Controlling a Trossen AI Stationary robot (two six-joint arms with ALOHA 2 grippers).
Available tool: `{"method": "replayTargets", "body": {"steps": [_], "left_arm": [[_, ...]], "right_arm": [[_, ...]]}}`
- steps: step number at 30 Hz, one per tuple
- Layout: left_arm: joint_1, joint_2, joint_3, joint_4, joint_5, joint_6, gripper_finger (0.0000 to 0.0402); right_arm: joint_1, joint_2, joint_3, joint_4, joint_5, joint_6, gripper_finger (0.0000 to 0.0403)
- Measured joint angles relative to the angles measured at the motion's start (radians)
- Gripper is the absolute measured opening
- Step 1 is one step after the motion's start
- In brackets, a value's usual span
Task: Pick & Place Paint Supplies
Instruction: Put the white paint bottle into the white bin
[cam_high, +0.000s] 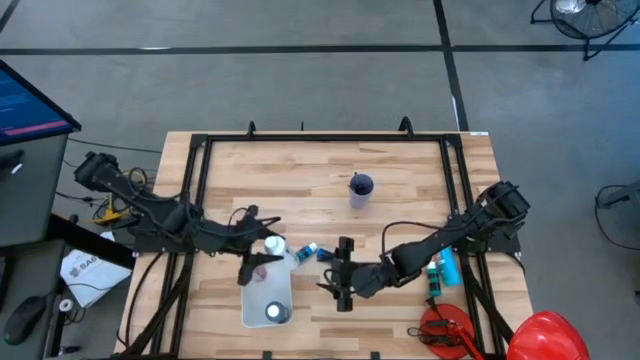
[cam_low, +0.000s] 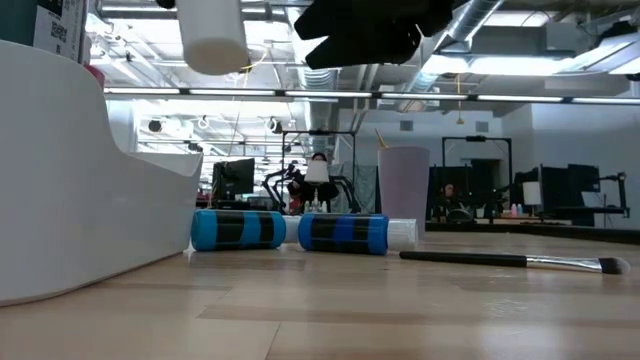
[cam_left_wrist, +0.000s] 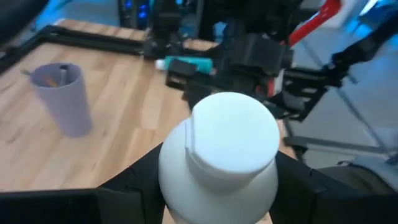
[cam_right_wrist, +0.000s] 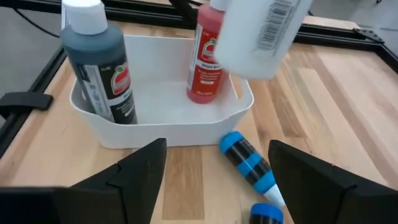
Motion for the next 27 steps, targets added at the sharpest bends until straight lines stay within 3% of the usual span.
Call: {"method": "replayTargets", "body": {"steps": [9,18,27], "left_arm": [[-0.044,0.134,0.157,-0.192,-0.054,-0.052,0.0195],[-0.075,0.262,0.152,-0.220,-0.087,-0.140,0.0195],[-0.100,0.236,0.075,-0.219,-0.152,-0.228,0.0195]], "right_arm": [[-0.001,0.000,0.000,-0.012,0.000,0.004,0.0276],[0.013,0.001,0.000,-0.040,0.000,0.025,0.0276],[0.020,0.002,0.000,-0.046,0.000,0.026,0.0276]]}}
